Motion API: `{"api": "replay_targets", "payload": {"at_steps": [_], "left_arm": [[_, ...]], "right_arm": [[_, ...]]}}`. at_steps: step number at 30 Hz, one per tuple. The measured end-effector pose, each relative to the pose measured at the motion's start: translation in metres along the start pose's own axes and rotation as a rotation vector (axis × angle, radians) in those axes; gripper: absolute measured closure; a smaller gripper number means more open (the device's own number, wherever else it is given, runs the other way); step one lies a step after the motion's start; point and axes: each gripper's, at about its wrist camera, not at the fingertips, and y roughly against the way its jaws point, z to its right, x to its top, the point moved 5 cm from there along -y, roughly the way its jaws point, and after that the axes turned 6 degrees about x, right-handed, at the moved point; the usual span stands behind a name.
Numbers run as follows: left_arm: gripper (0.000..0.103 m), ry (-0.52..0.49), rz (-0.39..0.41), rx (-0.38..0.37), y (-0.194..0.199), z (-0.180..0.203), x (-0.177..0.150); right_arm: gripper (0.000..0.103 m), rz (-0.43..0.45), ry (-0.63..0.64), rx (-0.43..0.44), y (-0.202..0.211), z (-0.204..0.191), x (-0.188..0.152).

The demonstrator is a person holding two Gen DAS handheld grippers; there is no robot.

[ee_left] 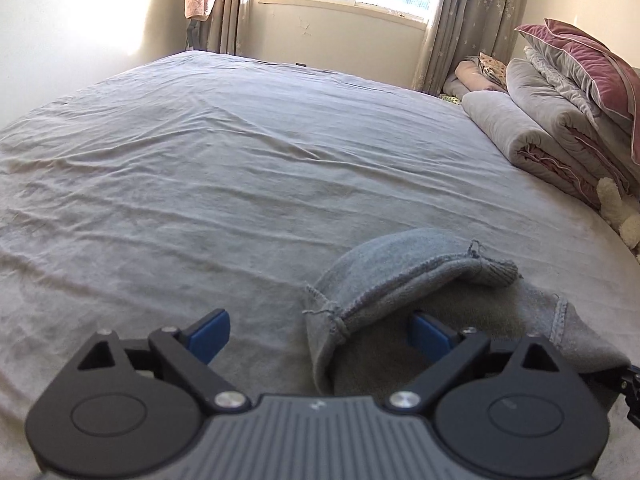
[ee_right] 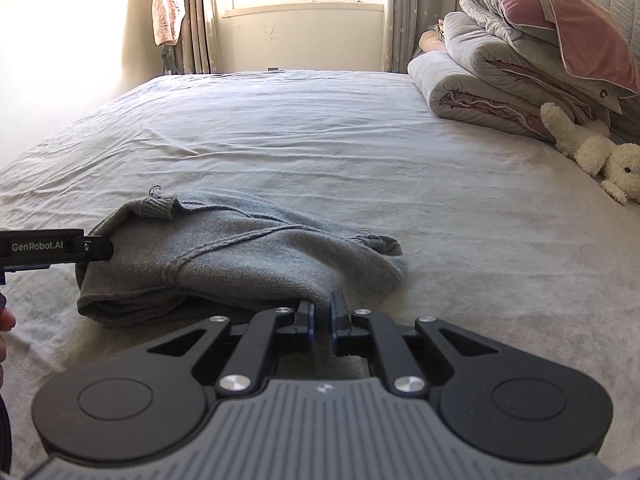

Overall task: Fold clothes
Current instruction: 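Grasp the sweater edge with the right tool while the left tool grasps another edge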

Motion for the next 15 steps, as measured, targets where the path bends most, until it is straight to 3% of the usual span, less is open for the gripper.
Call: {"api": "replay_targets", "payload": {"at_steps": [7, 10, 12, 14, 15], "left_arm": [[0.038, 0.035, 0.017, -0.062, 0.002, 0.003, 0.001], [0.058, 0.051, 0.023, -0.097, 0.004, 0.004, 0.002], [0.081, 0.057, 0.037, -0.099, 0.007, 0.005, 0.003], [0.094, 0.057, 0.062, -0.076, 0.011, 0.005, 0.005], [0.095, 0.055, 0.075, -0.060, 0.014, 0.004, 0.007]], "right_arm": [[0.096, 0.020, -0.026, 0.003, 0.009, 0.010, 0.002], [0.097, 0.030, -0.031, 0.005, 0.013, 0.014, 0.004], [0.097, 0.036, -0.035, 0.004, 0.015, 0.016, 0.005], [0.097, 0.041, -0.038, -0.002, 0.017, 0.019, 0.006], [0.097, 0.043, -0.042, -0.008, 0.017, 0.021, 0.007]]}}
